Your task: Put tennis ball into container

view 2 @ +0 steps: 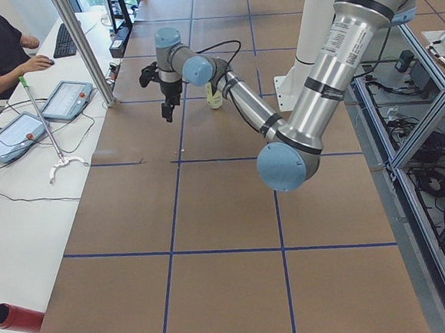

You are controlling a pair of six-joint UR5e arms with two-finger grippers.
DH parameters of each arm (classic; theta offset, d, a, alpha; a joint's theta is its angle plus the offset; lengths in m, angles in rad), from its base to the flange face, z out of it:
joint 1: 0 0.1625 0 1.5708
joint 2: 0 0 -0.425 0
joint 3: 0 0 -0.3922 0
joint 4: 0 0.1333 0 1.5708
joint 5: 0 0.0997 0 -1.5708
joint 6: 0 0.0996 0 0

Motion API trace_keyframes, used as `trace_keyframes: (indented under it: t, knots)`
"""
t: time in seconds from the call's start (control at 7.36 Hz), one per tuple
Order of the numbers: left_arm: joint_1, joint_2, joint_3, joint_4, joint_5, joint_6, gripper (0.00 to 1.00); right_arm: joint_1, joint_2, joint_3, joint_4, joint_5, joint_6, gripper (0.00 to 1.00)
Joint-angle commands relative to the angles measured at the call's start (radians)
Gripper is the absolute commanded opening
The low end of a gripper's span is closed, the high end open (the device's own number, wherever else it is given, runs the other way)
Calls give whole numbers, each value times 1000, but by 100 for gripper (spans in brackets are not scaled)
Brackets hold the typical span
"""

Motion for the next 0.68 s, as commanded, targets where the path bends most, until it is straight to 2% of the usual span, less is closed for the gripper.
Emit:
trace_keyframes:
  t: [0.0,0.14,0.27,0.41,0.54]
  knots:
    - [-176,100,114,-15,-3,315,100,0,0,0,0,0,0,100]
    - [-234,163,128,-37,-3,354,100,0,0,0,0,0,0,100]
    - [-281,274,129,-110,-5,394,100,-1,0,0,0,0,0,100]
    - [-308,367,147,-177,-67,420,100,-1,0,0,0,0,0,100]
    - [-365,389,208,-198,-139,440,100,0,0,0,0,0,0,100]
